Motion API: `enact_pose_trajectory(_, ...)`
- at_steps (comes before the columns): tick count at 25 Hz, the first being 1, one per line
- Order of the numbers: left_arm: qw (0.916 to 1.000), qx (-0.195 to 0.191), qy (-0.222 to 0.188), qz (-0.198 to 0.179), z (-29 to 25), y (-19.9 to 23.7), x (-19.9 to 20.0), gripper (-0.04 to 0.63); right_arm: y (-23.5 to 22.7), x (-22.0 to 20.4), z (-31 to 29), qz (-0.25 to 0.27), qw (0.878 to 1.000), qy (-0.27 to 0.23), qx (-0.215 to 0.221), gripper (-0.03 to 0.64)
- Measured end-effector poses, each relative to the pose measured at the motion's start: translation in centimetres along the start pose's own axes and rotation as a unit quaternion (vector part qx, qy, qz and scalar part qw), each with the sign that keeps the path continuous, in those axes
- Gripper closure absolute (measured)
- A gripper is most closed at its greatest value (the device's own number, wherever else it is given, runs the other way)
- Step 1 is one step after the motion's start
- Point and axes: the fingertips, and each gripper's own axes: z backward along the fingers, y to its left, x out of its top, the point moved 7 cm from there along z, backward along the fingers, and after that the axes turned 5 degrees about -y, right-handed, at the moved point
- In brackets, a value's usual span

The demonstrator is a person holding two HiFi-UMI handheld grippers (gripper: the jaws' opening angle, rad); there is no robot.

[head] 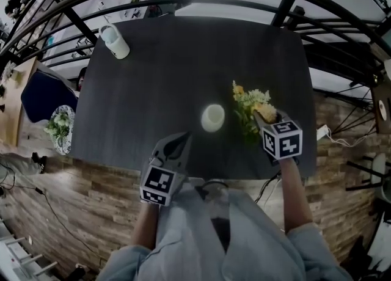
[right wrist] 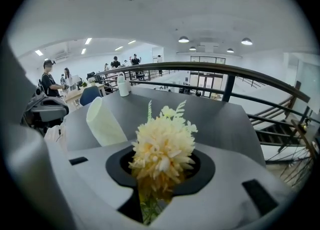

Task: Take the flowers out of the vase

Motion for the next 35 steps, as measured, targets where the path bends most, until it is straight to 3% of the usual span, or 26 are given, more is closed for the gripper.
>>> enact_pose_trajectory(18, 0.9992, 0.038, 0.010, 0.005, 1.8, 0.0, -0.3, 0.595, -0.2, -3.5, -5.8, -0.033, 0.999, 0.015, 0.039, 0.492)
enact_pose_trajectory(28, 0.9987, 0.048, 0.013, 0.006, 2.3, -0.2, -0.5, 0.595, -1.0, -6.1, -7.3, -0.072, 0.997, 0.005, 0.037, 0.488)
enact_pose_trajectory(35, 0.9988, 0.046, 0.014, 0.004, 2.4, -0.3, -0.4, 0.595, -1.2, -6.5, -7.4, -0.064, 0.998, 0.001, 0.016, 0.431)
